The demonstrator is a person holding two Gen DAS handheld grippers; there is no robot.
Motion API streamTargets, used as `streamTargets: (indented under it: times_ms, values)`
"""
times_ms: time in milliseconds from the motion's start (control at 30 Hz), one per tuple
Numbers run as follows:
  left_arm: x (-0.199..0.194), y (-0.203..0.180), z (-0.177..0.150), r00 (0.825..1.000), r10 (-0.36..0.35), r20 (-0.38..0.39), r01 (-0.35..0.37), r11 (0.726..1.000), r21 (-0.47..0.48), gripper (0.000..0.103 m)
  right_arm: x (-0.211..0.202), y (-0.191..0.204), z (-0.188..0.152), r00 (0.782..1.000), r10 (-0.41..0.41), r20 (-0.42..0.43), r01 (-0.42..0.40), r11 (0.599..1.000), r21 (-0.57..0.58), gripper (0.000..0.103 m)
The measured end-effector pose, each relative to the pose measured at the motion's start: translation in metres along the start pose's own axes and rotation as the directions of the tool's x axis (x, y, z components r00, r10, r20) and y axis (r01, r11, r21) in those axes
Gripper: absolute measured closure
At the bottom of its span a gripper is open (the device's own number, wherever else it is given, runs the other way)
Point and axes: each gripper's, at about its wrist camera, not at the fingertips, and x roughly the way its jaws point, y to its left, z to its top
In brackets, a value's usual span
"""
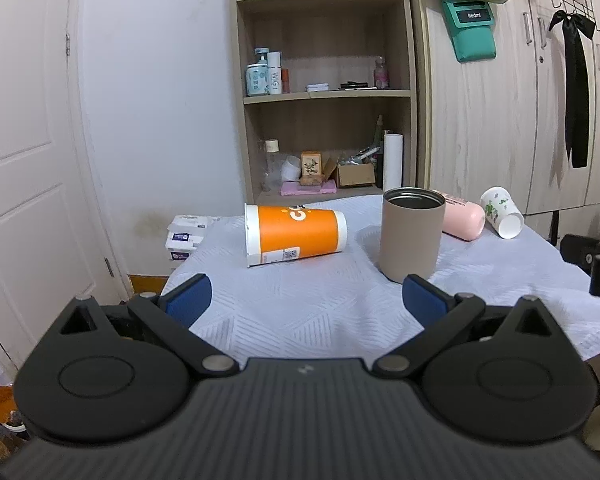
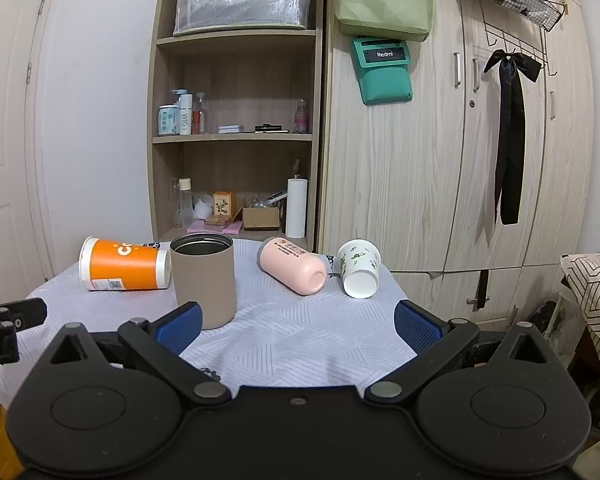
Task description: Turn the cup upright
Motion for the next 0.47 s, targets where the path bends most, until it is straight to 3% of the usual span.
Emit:
streamTargets:
  times_ms: [467]
  values:
    - [0.0006, 0.0036, 0.0021, 1.000, 0.000, 0.002, 0.000, 1.000, -0.018, 0.000, 0.0015, -0.0010, 0.0001, 1.000, -0.003, -0.004, 0.003, 1.000, 0.000, 0.000]
